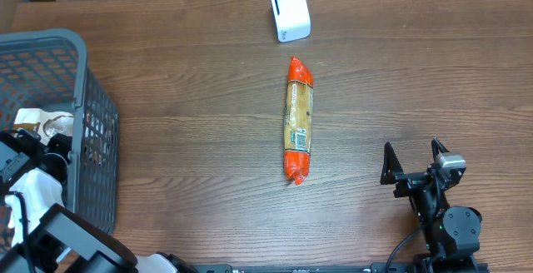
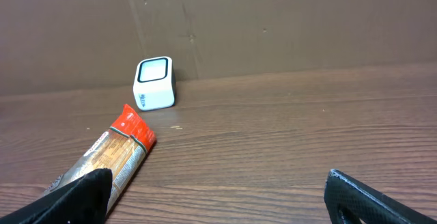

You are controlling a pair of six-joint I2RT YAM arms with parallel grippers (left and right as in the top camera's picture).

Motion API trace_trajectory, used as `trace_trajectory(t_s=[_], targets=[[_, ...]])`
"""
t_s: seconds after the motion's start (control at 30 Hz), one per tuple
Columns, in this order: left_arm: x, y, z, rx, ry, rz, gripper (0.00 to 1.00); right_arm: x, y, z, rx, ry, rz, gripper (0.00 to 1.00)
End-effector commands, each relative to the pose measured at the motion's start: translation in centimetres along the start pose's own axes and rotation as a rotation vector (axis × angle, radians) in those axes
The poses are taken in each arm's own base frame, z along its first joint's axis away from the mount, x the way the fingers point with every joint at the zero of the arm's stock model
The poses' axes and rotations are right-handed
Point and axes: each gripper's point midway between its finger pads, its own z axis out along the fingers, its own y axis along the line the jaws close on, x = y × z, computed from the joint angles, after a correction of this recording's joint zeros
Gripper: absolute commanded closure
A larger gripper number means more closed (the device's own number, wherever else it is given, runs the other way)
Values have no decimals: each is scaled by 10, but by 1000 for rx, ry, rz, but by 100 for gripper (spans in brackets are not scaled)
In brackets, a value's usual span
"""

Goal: Scan the item barcode
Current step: 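Reach the left gripper into the basket and grasp the bread bag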

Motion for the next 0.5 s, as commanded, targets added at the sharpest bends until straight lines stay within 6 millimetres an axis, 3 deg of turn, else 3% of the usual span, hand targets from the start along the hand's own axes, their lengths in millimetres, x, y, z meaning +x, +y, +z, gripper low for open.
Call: trace_trajectory(t_s=[0.0,0.2,0.47], targets=[[-2,3,10,-22,11,13,45,3,0,1,3,3,-7,0],[8,11,26,-34,54,1,45,3,0,1,3,3,-7,0],[-3,6,31,-15,11,19,40,3,0,1,3,3,-7,0]])
